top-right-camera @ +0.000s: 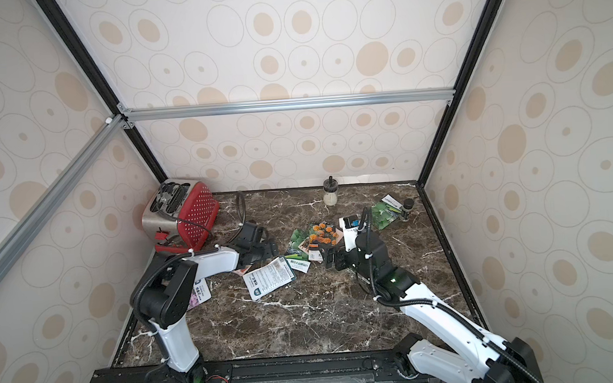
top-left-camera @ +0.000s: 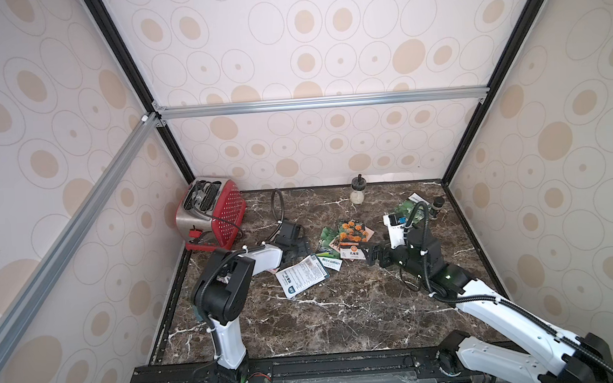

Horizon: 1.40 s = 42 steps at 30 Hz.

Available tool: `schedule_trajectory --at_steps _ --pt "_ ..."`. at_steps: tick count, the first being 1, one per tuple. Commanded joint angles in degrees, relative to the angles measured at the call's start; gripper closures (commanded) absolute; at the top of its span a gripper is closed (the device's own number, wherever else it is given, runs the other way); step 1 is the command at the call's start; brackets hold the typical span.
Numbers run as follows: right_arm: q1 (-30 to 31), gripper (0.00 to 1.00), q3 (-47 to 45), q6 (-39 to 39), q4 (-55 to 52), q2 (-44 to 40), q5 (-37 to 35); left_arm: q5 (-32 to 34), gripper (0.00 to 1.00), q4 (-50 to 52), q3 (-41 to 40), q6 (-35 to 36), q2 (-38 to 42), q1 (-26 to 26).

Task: Arrange the seed packets in a row
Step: Move the seed packet to the center of the board, then adjust the seed packet at the center of the board.

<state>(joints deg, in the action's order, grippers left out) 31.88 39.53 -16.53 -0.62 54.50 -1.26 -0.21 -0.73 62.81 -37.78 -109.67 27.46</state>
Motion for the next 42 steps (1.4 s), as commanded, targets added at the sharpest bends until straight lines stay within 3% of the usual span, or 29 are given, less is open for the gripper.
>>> schedule_trajectory --at_steps 1,5,12,22,28,34,42 --pt "-0.73 0.01 1.88 0.60 -4.60 -3.45 -4.44 -5.34 0.12 6.25 10.13 1.15 -7.07 4.57" --pt "-1.84 0.01 2.62 0.80 -5.24 -4.15 -5.24 -4.72 0.10 11.66 19.92 3.68 -7.13 7.75" --pt "-2.04 0.01 3.62 0.39 -5.25 -2.78 -4.27 2.79 0.06 24.12 20.16 6.99 8.30 6.94" --pt "-2.17 0.01 4.04 -1.61 -3.94 -0.52 3.18 9.26 0.06 35.13 -3.69 -0.08 33.52 -4.31" --pt "-2.12 0.01 4.93 -2.37 -2.59 2.77 7.96 13.63 0.06 41.80 -15.80 -7.71 43.82 -6.05" --pt "-2.14 0.01 4.47 -2.77 -1.57 4.30 10.48 17.17 0.07 43.99 -24.50 -13.89 49.99 -8.01" --pt "-2.17 0.01 2.70 -3.07 0.27 3.87 11.91 18.32 0.07 34.68 -27.60 -12.52 49.57 -10.15"
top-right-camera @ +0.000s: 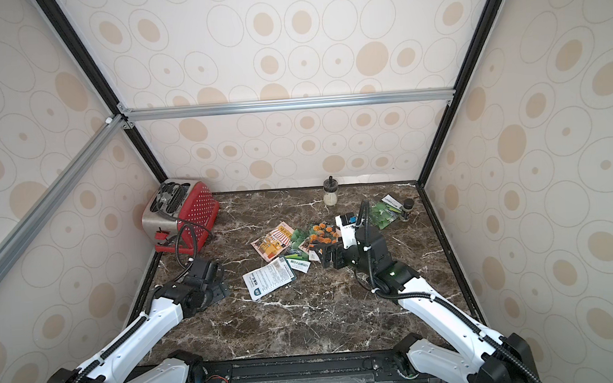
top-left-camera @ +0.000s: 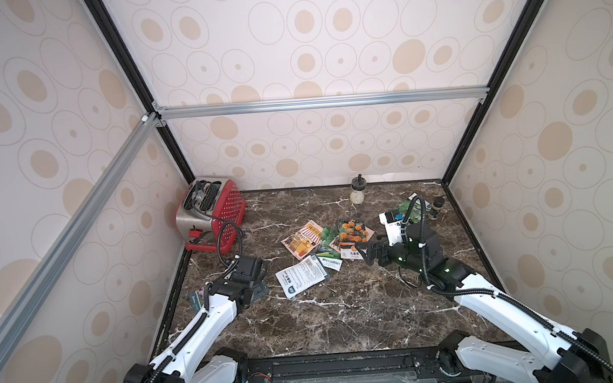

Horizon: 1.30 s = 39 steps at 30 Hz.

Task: Arrange the seed packets in a row
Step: Adjust the seed packet at the center of the board.

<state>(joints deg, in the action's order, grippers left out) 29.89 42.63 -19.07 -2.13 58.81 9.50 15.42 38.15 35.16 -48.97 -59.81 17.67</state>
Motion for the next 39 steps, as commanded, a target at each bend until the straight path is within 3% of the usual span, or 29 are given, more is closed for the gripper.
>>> schedule_trajectory --at_steps 1,15,21,31,39 --pt "-0.13 0.01 -0.67 -0.53 1.95 -0.53 1.07 2.99 0.06 -5.59 -0.17 -1.00 -0.39 -0.42" --pt "-0.13 0.01 -3.20 0.00 1.86 -2.97 0.34 2.61 0.07 -15.52 -0.59 3.59 -10.59 -3.59" --pt "-0.17 0.01 -4.04 0.09 1.86 -3.77 -0.43 -2.53 0.08 -21.29 -3.67 3.62 -12.22 -6.67" --pt "-0.18 0.01 -4.25 0.15 1.18 -3.87 -0.77 -11.88 0.09 -35.55 -7.06 3.97 -16.69 -7.03" --pt "-0.16 0.01 -3.96 0.44 0.20 -4.73 -2.03 -19.10 0.11 -47.12 -6.50 -0.48 -21.97 -6.94"
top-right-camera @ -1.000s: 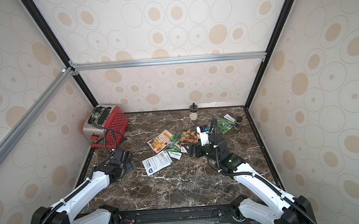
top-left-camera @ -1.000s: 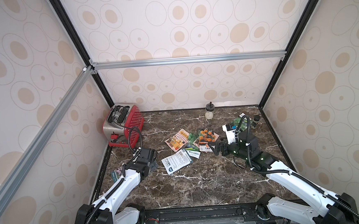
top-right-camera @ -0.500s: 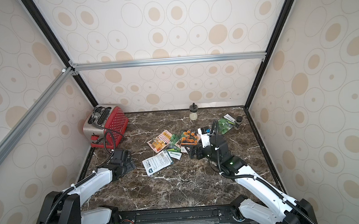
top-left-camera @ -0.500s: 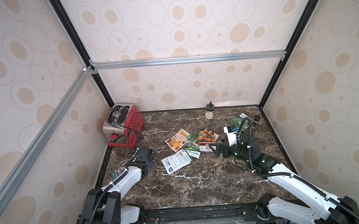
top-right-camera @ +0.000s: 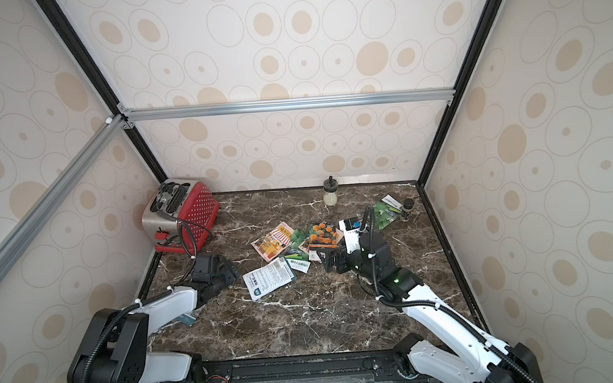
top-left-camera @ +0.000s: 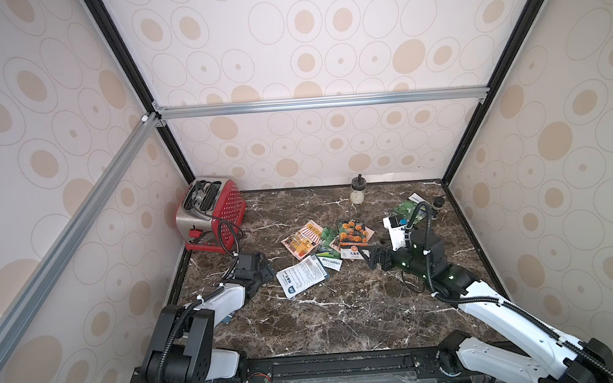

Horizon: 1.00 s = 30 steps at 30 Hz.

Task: Arrange the seed packets in a row
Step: Adjust the seed packet at the center of the board.

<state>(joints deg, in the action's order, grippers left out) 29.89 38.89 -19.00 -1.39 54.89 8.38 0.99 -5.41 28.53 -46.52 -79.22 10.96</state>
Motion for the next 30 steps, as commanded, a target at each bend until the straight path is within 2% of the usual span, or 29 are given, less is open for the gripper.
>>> schedule_trajectory --at_steps 1,10,14,18,21,26,30 --pt "-0.17 0.01 -0.18 0.37 -0.59 -0.67 -0.91 -5.14 0.11 -4.05 1.22 -2.94 -3.57 -0.11" --pt "-0.18 0.01 -0.11 0.83 -1.42 -0.77 -2.22 -7.37 0.11 -5.91 12.94 0.42 -14.97 0.48" --pt "-0.18 0.01 0.45 1.25 -1.77 -0.84 -2.93 -7.15 0.10 0.13 21.10 3.61 -16.29 1.28" --pt "-0.17 0.01 0.79 1.43 -2.38 -1.01 -3.54 -3.45 0.08 12.96 29.00 6.96 -11.79 2.31" --pt "-0.13 0.01 0.92 1.37 -2.98 -0.64 -4.16 0.63 0.07 24.25 31.65 7.28 -6.40 2.49" --pt "-0.11 0.01 1.51 1.01 -3.20 1.28 -2.57 4.97 0.06 37.97 28.88 7.37 3.11 2.58" --pt "-0.16 0.01 2.34 0.43 -2.93 3.75 -0.03 5.08 0.05 44.06 23.66 9.95 8.32 2.53"
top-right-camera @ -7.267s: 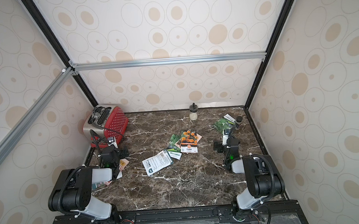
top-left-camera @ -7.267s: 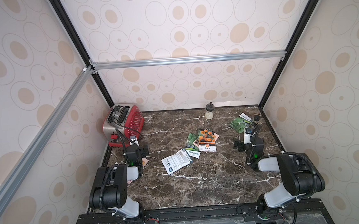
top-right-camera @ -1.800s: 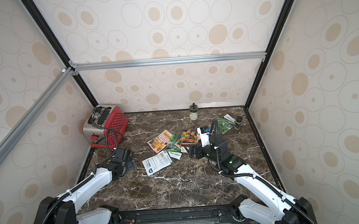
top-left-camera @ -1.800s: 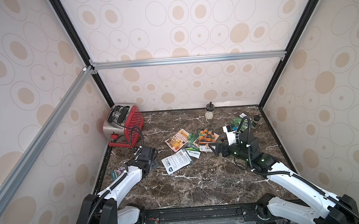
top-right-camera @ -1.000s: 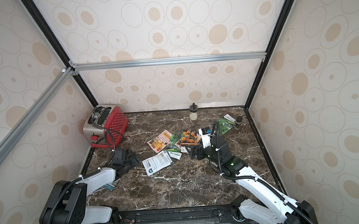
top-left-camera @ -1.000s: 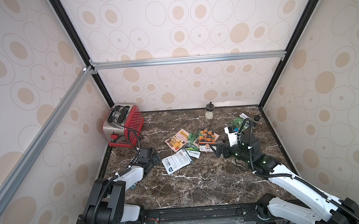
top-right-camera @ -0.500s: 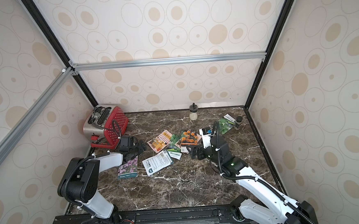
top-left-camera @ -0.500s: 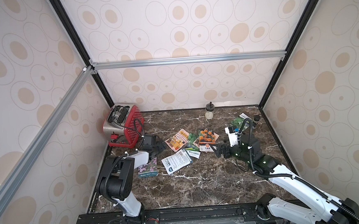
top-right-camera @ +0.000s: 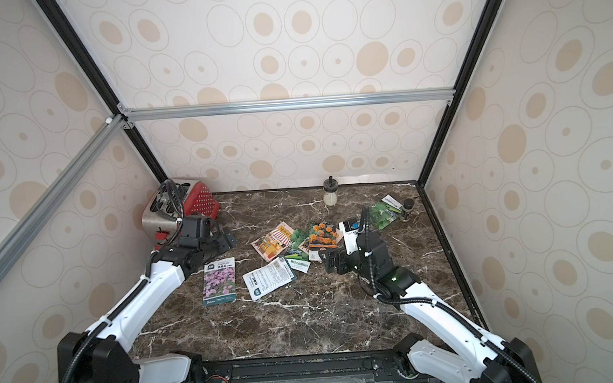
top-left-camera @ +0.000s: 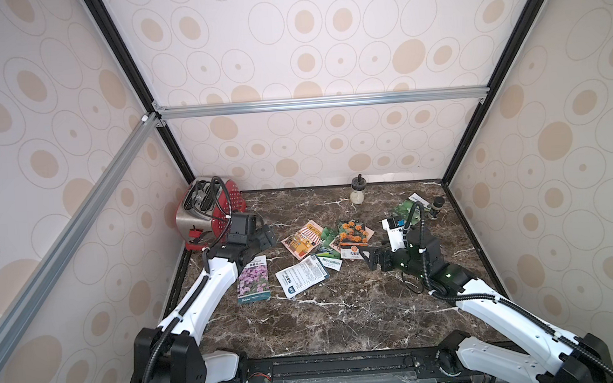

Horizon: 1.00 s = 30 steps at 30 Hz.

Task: Arrange the seed packets in a row
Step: Adjust the seed packet at the center of the board.

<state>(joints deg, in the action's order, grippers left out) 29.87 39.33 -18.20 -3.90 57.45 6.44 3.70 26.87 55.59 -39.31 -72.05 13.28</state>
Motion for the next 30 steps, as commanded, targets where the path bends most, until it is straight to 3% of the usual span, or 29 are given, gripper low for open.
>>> schedule_trajectory --at_steps 1,10,20,30 --pt "-0.13 0.01 1.92 -0.48 -0.05 1.74 2.59 1.97 0.05 12.35 -4.78 3.16 1.89 0.21" --pt "-0.06 0.01 1.83 -1.14 1.01 4.22 5.43 -3.80 0.09 5.88 -13.67 3.15 1.10 0.94" --pt "-0.07 0.01 1.51 -1.59 2.19 6.18 5.62 -7.61 0.16 -5.45 -15.62 4.10 -1.98 10.01" --pt "-0.07 0.01 1.79 -1.32 1.70 6.45 4.98 -12.14 0.16 -8.83 -18.32 4.88 -4.12 10.47"
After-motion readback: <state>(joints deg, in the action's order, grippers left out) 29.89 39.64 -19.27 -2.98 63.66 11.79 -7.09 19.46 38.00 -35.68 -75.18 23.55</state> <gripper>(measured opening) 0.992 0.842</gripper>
